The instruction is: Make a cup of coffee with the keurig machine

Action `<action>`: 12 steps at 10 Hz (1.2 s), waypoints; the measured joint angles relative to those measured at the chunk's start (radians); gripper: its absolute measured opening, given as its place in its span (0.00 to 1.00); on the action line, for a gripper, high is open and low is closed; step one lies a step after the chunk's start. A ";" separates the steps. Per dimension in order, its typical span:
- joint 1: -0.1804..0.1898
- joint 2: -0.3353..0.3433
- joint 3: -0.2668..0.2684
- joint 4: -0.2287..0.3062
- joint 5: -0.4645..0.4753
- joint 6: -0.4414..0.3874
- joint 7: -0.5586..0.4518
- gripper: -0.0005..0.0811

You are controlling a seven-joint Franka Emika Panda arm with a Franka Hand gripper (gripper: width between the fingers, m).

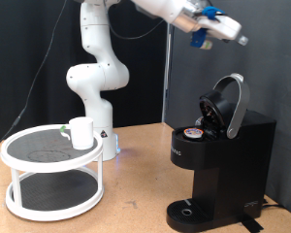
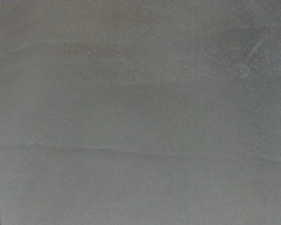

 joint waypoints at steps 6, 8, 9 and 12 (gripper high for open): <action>0.037 0.099 0.131 0.091 -0.097 0.147 0.096 0.91; 0.044 0.130 0.159 0.112 -0.111 0.160 0.106 0.91; 0.045 0.142 0.169 0.119 -0.120 0.164 0.108 0.91; 0.046 0.158 0.191 0.122 -0.152 0.168 0.110 0.91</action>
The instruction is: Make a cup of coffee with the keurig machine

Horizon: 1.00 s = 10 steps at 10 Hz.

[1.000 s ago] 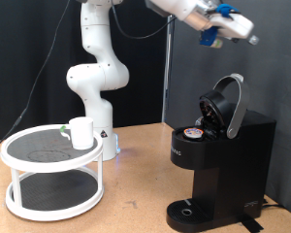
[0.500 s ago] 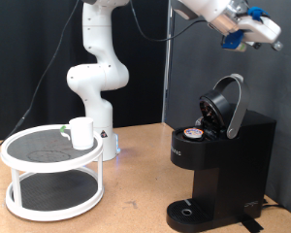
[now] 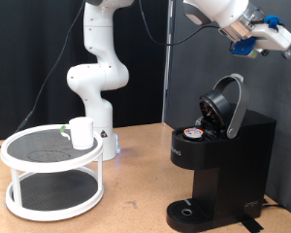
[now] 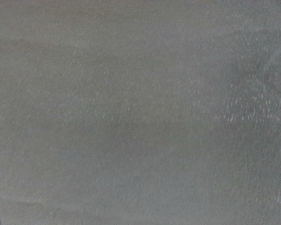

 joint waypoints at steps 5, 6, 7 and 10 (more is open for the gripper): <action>-0.006 0.008 0.001 -0.003 -0.030 -0.043 -0.002 0.77; -0.008 0.008 -0.002 -0.004 -0.031 -0.060 -0.002 0.56; -0.011 0.008 -0.004 -0.007 -0.036 -0.071 0.000 0.33; -0.022 0.006 -0.009 -0.030 -0.053 -0.079 0.001 0.16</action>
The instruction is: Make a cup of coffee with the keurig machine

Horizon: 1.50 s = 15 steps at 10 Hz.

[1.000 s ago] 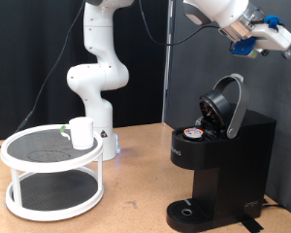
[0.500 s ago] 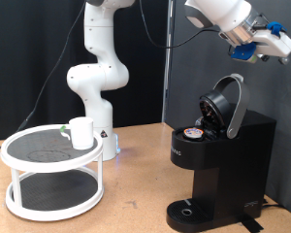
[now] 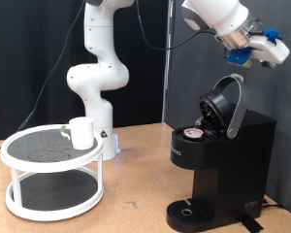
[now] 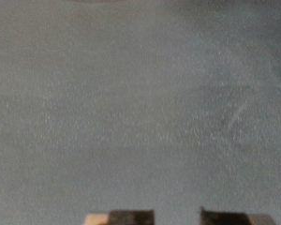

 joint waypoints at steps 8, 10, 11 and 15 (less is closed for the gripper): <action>-0.037 -0.057 -0.015 -0.069 -0.001 -0.056 -0.057 0.01; -0.041 -0.075 -0.015 -0.108 -0.013 -0.058 -0.055 0.01; -0.044 -0.080 -0.015 -0.128 -0.021 -0.055 -0.055 0.01; -0.062 -0.124 -0.032 -0.188 0.040 -0.008 -0.138 0.01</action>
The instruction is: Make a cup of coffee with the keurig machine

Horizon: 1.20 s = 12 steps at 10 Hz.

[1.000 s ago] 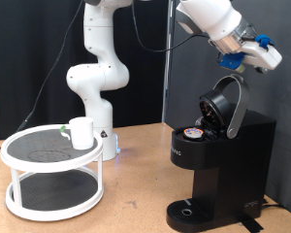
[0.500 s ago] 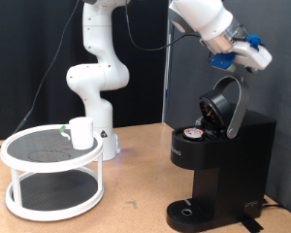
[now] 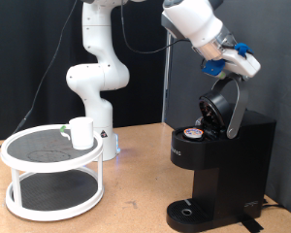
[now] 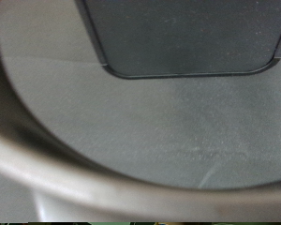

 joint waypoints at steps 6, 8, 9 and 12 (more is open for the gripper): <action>-0.080 -0.080 -0.084 -0.059 -0.094 -0.096 -0.004 0.01; -0.116 -0.080 -0.095 -0.071 -0.190 -0.097 0.038 0.01; -0.128 -0.076 -0.095 -0.077 -0.226 -0.089 0.068 0.01; -0.158 -0.042 -0.097 -0.100 -0.321 -0.061 0.130 0.01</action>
